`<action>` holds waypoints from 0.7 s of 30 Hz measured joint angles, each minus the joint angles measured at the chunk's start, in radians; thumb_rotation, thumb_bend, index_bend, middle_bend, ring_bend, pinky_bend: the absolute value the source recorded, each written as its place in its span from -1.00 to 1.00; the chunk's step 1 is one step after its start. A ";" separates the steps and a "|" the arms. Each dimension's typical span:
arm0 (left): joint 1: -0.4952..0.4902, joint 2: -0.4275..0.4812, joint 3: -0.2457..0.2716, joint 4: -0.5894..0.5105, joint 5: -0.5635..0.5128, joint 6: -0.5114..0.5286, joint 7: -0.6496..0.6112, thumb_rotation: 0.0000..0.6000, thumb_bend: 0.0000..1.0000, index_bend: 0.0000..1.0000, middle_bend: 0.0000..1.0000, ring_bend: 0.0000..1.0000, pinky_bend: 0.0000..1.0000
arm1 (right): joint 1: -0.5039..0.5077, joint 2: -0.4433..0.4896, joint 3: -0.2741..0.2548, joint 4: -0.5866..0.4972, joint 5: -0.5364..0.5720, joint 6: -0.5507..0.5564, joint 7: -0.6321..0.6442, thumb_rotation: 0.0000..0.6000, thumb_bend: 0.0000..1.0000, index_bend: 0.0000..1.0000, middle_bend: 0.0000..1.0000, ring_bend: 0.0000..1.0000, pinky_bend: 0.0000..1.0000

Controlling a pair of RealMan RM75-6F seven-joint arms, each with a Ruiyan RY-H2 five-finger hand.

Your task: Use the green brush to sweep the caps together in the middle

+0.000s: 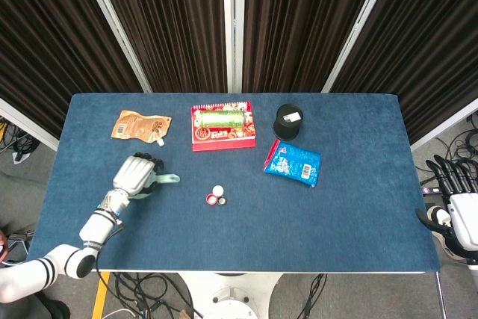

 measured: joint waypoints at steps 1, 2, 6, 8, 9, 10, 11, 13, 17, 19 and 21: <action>0.002 0.005 0.001 -0.009 -0.009 -0.003 0.002 1.00 -0.68 -0.62 -0.55 -0.70 -0.52 | 0.001 -0.001 -0.001 0.001 0.000 -0.004 0.001 1.00 -0.70 -1.00 -1.00 -1.00 -1.00; 0.005 0.009 0.001 -0.013 -0.010 0.001 -0.002 1.00 -0.73 -0.64 -0.56 -0.71 -0.54 | 0.003 -0.002 -0.003 0.002 0.000 -0.010 0.003 1.00 -0.70 -1.00 -1.00 -1.00 -1.00; 0.038 0.037 -0.008 -0.033 0.002 0.068 -0.060 1.00 -0.77 -0.65 -0.57 -0.71 -0.55 | 0.005 -0.006 -0.006 0.010 0.010 -0.022 0.017 1.00 -0.70 -1.00 -1.00 -1.00 -1.00; 0.072 0.063 -0.014 -0.041 0.007 0.135 -0.091 1.00 -0.77 -0.65 -0.56 -0.71 -0.55 | 0.005 -0.008 -0.004 0.018 0.023 -0.026 0.021 1.00 -0.70 -1.00 -1.00 -1.00 -1.00; 0.091 0.078 -0.016 -0.045 0.009 0.167 -0.102 1.00 -0.77 -0.65 -0.56 -0.71 -0.56 | 0.006 -0.009 -0.003 0.021 0.029 -0.031 0.023 1.00 -0.70 -1.00 -1.00 -1.00 -1.00; 0.121 0.100 -0.017 -0.049 0.009 0.213 -0.115 1.00 -0.77 -0.65 -0.56 -0.71 -0.56 | 0.006 -0.011 -0.003 0.025 0.033 -0.036 0.024 1.00 -0.69 -1.00 -1.00 -1.00 -1.00; 0.146 0.119 -0.017 -0.053 0.008 0.249 -0.122 1.00 -0.77 -0.65 -0.56 -0.71 -0.57 | 0.008 -0.015 -0.004 0.031 0.034 -0.042 0.025 1.00 -0.69 -1.00 -1.00 -1.00 -1.00; 0.212 0.165 -0.011 -0.062 0.005 0.331 -0.125 1.00 -0.77 -0.65 -0.56 -0.71 -0.58 | 0.009 -0.026 -0.005 0.041 0.032 -0.043 0.029 1.00 -0.68 -1.00 -1.00 -1.00 -1.00; 0.346 0.245 0.021 -0.106 -0.002 0.476 -0.086 1.00 -0.77 -0.62 -0.56 -0.71 -0.61 | 0.010 -0.053 -0.012 0.062 0.022 -0.044 0.057 1.00 -0.68 -1.00 -1.00 -1.00 -1.00; 0.412 0.277 0.042 -0.157 -0.003 0.545 -0.067 1.00 -0.77 -0.61 -0.56 -0.71 -0.61 | 0.009 -0.067 -0.015 0.076 0.018 -0.041 0.074 1.00 -0.68 -1.00 -1.00 -1.00 -1.00; 0.462 0.299 0.062 -0.209 0.000 0.598 -0.054 1.00 -0.77 -0.59 -0.56 -0.71 -0.61 | 0.007 -0.085 -0.019 0.091 0.014 -0.037 0.080 1.00 -0.68 -1.00 -1.00 -1.00 -1.00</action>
